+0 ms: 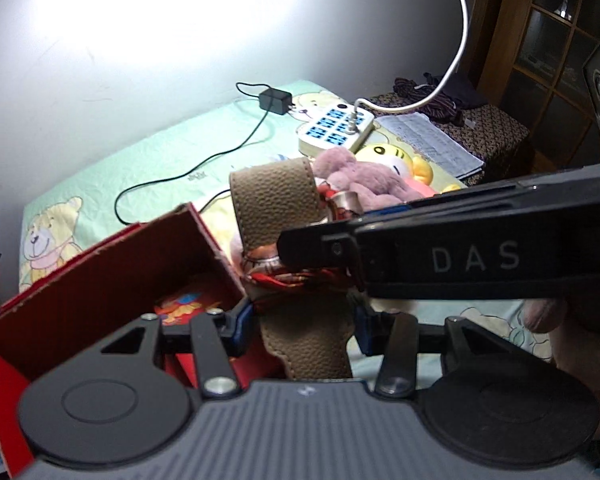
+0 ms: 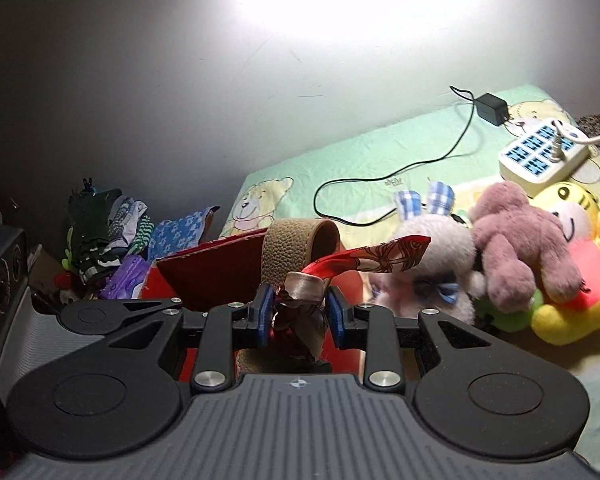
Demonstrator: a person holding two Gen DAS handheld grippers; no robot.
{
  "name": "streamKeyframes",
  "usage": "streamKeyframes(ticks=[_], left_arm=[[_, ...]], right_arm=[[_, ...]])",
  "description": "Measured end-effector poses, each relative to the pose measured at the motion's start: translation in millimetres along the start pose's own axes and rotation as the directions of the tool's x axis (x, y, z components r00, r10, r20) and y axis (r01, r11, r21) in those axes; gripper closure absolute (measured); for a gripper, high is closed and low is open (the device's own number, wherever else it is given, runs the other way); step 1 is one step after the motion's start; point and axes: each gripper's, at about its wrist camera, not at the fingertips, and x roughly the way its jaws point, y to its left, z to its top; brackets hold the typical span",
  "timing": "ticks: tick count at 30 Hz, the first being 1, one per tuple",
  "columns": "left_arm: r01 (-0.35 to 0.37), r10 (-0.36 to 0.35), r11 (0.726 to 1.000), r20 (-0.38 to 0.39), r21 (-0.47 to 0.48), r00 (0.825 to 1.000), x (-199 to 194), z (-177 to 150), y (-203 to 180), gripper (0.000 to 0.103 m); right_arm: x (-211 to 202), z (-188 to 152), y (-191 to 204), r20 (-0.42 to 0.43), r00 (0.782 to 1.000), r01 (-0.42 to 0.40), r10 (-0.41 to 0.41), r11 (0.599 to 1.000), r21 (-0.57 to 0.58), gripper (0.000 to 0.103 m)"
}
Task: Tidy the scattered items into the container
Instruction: 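Carry the strap over the cardboard box and lower it inside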
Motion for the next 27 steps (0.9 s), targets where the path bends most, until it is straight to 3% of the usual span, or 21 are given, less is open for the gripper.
streamKeyframes(ticks=[12,18,27], left_arm=[[-0.072,0.073,0.992,0.001,-0.101,0.997,-20,-12,86,0.055],[-0.086,0.073,0.982,-0.083,-0.170,0.994,1,-28,125,0.055],[-0.093,0.028,0.958,-0.234,-0.272,0.972,45,-57,155,0.055]], right_arm=[[61,18,68,-0.035,0.997,-0.069,0.066,0.989,-0.128,0.072],[107,13,83,-0.130,0.989,-0.085,0.066,0.985,-0.152,0.072],[163,-1,84,-0.297,0.953,-0.117,0.068,0.982,-0.151,0.072]])
